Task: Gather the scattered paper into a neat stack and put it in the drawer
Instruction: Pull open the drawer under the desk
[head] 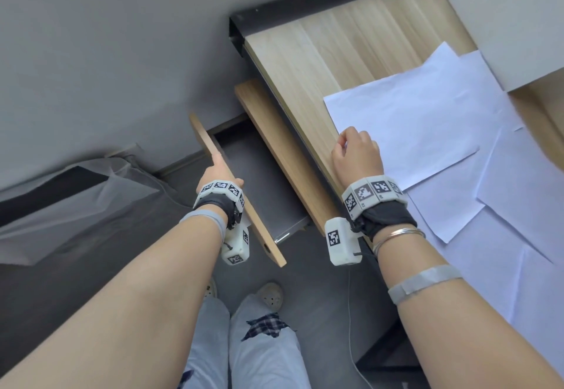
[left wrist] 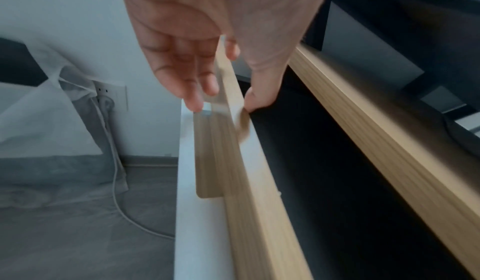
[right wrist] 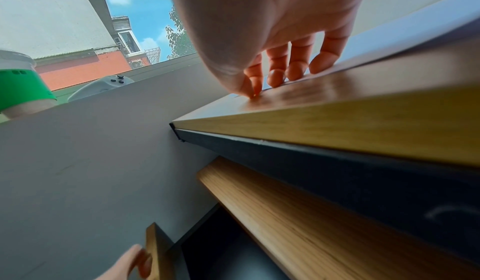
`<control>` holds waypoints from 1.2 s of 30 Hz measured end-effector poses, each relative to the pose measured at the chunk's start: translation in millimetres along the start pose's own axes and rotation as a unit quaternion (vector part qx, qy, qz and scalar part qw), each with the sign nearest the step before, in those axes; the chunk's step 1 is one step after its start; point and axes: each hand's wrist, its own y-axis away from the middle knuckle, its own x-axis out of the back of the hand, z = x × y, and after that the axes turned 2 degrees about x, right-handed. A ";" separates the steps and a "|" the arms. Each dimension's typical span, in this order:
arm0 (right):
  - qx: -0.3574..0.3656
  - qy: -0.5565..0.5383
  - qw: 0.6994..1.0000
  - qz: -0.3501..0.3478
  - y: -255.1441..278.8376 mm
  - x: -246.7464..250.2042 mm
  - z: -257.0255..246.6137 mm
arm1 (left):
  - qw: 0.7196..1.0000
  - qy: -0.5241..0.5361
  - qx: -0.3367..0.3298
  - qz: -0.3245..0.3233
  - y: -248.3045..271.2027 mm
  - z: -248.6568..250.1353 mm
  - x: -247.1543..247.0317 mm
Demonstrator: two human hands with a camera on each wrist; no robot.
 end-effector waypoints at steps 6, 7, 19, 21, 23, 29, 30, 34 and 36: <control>0.001 0.011 1.000 -0.001 5.4 -2.5 -1.3 | 0.999 -0.034 -0.022 -0.016 3.1 -29.3 10.6; 0.000 0.011 1.000 0.000 6.5 -3.2 -1.3 | 0.999 -0.045 -0.018 -0.018 4.2 -34.5 12.7; -0.003 0.024 1.000 0.016 11.2 -8.2 0.5 | 0.997 -0.063 0.029 -0.023 8.9 -106.5 33.1; -0.003 0.027 0.999 0.018 11.6 -9.2 0.5 | 0.997 -0.068 0.037 -0.021 10.4 -117.9 35.5; -0.001 0.030 0.999 0.018 11.7 -9.4 0.4 | 0.996 -0.069 0.045 -0.017 11.8 -129.0 38.4; 0.002 0.040 0.999 0.023 12.4 -11.3 1.6 | 0.995 -0.078 0.061 -0.013 13.3 -159.9 45.9; 0.002 0.041 0.999 0.027 12.4 -12.0 1.8 | 0.995 -0.080 0.062 -0.012 13.3 -163.4 46.9; 0.001 0.044 0.998 0.035 12.3 -12.7 2.7 | 0.994 -0.091 0.062 -0.018 13.7 -168.6 50.4; 0.000 0.045 0.998 0.035 13.0 -12.7 2.4 | 0.993 -0.097 0.066 -0.016 15.6 -166.5 50.4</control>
